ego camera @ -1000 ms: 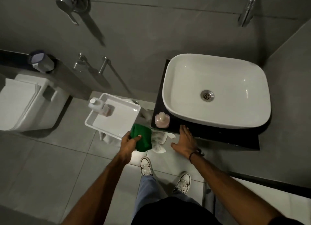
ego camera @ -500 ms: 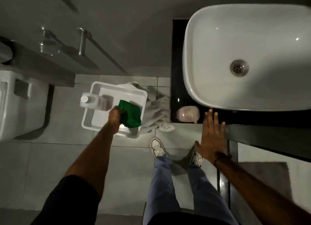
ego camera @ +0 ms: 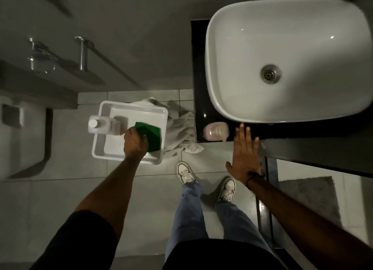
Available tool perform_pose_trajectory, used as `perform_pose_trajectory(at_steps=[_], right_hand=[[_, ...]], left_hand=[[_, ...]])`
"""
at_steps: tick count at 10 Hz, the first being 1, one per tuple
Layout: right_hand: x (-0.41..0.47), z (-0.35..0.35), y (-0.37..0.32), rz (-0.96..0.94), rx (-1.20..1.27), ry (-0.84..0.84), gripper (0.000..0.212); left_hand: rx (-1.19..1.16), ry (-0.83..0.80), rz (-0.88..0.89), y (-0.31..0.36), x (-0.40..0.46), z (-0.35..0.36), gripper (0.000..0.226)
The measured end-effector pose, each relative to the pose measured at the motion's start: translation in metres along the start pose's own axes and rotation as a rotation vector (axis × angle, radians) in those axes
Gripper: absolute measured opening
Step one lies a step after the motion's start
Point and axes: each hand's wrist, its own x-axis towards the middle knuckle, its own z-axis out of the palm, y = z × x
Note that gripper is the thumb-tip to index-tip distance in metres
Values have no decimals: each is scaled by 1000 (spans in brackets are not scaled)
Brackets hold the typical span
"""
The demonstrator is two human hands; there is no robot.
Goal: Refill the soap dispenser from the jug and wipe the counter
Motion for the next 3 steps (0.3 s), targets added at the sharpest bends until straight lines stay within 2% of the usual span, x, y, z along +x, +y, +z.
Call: perform_pose_trajectory(at_steps=[2, 3], right_hand=[[-10, -11, 12, -57, 40, -25, 133], [-14, -24, 24, -148, 181, -91, 123]], left_hand=[[386, 87, 260, 44, -47, -16, 70], [477, 234, 371, 79, -66, -42, 75]])
